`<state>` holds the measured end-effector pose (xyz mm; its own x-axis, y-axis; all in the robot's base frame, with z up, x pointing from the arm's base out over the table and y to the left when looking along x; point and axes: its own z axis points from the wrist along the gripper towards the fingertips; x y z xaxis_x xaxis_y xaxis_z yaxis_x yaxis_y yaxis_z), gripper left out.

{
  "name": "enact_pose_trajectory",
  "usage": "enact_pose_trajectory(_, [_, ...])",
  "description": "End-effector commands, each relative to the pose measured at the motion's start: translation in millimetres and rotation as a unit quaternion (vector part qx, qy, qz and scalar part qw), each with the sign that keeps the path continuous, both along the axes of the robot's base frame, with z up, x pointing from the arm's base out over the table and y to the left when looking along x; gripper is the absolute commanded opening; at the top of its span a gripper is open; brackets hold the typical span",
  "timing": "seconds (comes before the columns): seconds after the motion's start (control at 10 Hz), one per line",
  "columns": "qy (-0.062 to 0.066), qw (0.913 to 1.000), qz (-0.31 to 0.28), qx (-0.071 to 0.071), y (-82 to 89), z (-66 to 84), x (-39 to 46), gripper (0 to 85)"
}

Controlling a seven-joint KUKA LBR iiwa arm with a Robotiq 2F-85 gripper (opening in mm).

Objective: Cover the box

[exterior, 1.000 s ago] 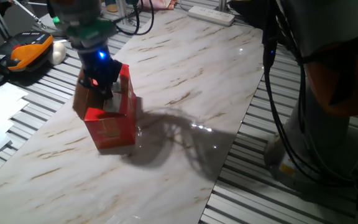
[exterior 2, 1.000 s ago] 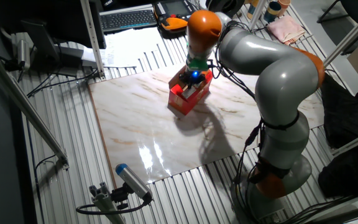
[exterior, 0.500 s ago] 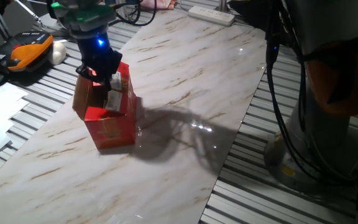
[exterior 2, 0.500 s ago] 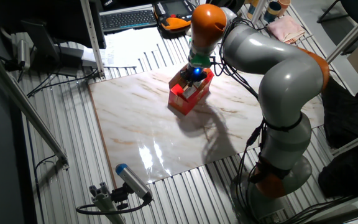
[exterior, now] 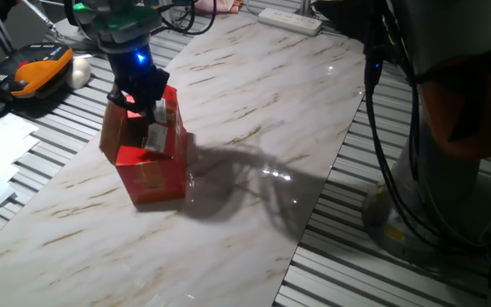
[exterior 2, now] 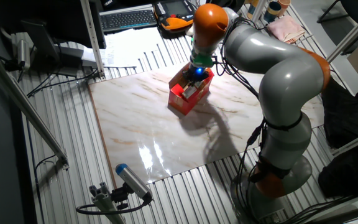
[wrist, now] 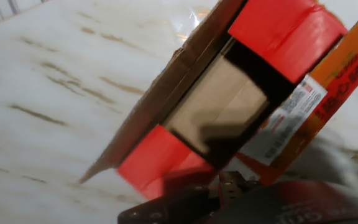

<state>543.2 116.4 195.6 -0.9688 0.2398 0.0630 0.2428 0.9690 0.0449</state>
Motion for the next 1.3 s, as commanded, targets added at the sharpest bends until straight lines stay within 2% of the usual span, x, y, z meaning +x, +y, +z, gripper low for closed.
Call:
enact_pose_trajectory(0.0, [-0.002, 0.9999, 0.016, 0.006, -24.1, -2.5, -0.5, 0.0])
enact_pose_trajectory(0.1, [0.001, 0.9997, 0.023, 0.011, -33.2, -2.0, -0.9, 0.0])
enact_pose_trajectory(0.2, [-0.001, 0.9995, 0.033, -0.002, -38.9, -5.0, -1.6, 0.0])
enact_pose_trajectory(0.3, [-0.004, 0.9995, 0.031, 0.002, -41.8, -11.4, -0.6, 0.0])
enact_pose_trajectory(0.6, [-0.019, 0.9998, 0.010, -0.002, -30.2, -37.5, 8.1, 0.0])
enact_pose_trajectory(0.7, [-0.019, 0.9998, 0.003, -0.001, -25.3, -41.3, 9.2, 0.0])
enact_pose_trajectory(0.9, [-0.016, 0.9999, -0.001, -0.003, -19.5, -43.3, 9.4, 0.0])
enact_pose_trajectory(1.1, [-0.008, 0.9995, 0.014, -0.029, -17.8, -46.2, 11.1, 0.0])
enact_pose_trajectory(1.2, [-0.008, 0.9996, 0.013, -0.025, -17.4, -47.7, 11.5, 0.0])
